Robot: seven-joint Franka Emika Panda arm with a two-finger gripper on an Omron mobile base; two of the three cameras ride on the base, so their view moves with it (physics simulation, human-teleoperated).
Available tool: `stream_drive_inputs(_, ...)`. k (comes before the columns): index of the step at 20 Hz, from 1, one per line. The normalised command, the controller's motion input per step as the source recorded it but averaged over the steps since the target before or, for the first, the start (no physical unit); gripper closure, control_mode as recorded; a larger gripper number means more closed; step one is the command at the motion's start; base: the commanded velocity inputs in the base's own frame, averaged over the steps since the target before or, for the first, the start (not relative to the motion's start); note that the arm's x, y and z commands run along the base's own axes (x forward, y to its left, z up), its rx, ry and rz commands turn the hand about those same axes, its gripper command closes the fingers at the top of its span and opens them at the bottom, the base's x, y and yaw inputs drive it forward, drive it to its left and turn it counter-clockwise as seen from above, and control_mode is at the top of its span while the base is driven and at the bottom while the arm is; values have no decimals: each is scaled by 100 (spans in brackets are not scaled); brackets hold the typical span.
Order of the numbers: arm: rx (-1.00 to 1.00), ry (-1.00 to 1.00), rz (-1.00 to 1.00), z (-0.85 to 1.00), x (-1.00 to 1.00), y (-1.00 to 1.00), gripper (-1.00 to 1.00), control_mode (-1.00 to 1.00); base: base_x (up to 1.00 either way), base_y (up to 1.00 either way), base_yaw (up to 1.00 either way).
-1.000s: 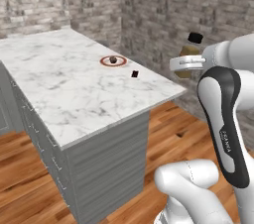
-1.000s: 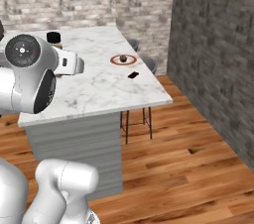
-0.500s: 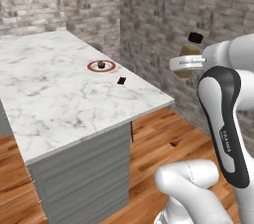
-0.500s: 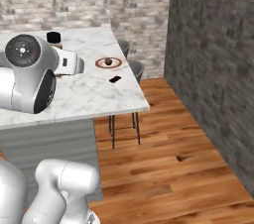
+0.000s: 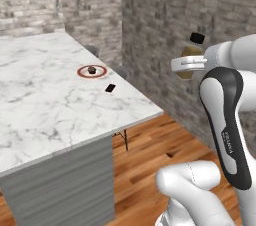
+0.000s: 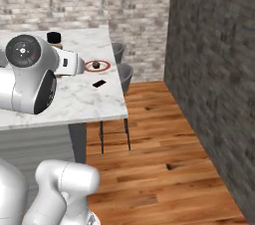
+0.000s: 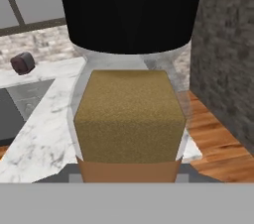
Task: Take the cinnamon bottle from the cabinet and place it on the dining table, next to the plate with the cupcake. Then take the chocolate from the dining counter and place it on the cupcake plate.
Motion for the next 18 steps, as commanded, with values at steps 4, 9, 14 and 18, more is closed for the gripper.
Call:
stream_drive_inputs(4, 0, 0, 0, 0, 0, 0, 100, 100, 53, -47, 18)
stream_drive_inputs(9, 0, 0, 0, 0, 0, 0, 100, 100, 52, -46, 20)
stream_drive_inputs(14, 0, 0, 0, 0, 0, 0, 100, 100, 51, -44, 25)
stream_drive_inputs(18, 0, 0, 0, 0, 0, 0, 100, 100, 50, -46, 22)
